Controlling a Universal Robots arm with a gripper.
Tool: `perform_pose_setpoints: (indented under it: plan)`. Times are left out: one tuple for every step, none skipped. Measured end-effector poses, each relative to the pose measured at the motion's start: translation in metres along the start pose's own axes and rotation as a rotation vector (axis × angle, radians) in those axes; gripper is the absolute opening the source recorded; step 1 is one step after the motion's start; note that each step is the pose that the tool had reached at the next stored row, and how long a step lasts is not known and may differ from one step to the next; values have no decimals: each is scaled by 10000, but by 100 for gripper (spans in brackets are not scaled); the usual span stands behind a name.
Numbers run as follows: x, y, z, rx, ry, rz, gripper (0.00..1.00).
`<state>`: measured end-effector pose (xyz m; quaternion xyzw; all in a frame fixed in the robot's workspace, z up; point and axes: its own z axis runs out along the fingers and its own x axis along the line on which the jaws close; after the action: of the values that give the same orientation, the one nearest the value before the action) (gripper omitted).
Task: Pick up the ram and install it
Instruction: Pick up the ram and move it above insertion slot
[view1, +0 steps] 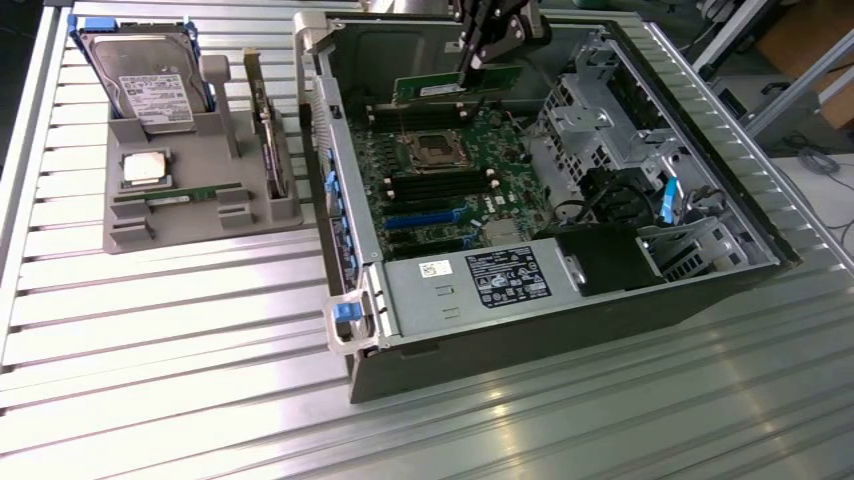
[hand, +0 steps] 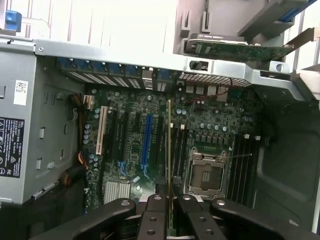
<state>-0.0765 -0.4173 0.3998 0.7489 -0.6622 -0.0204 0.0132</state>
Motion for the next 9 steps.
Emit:
perform_pose_setpoints:
  plan:
    - [3,-21,-1,0,4,1,14]
    - [4,-35,-2,0,6,1,14]
    - [6,-53,-3,-1,10,1,14]
    - [9,-69,-3,-2,13,1,14]
    - [10,-79,-4,-2,15,1,14]
    - [11,-88,-4,-2,16,1,14]
    - [13,-107,-5,-2,20,1,14]
    - [15,-124,-6,-3,23,2,14]
    - [18,-147,-7,-3,26,2,14]
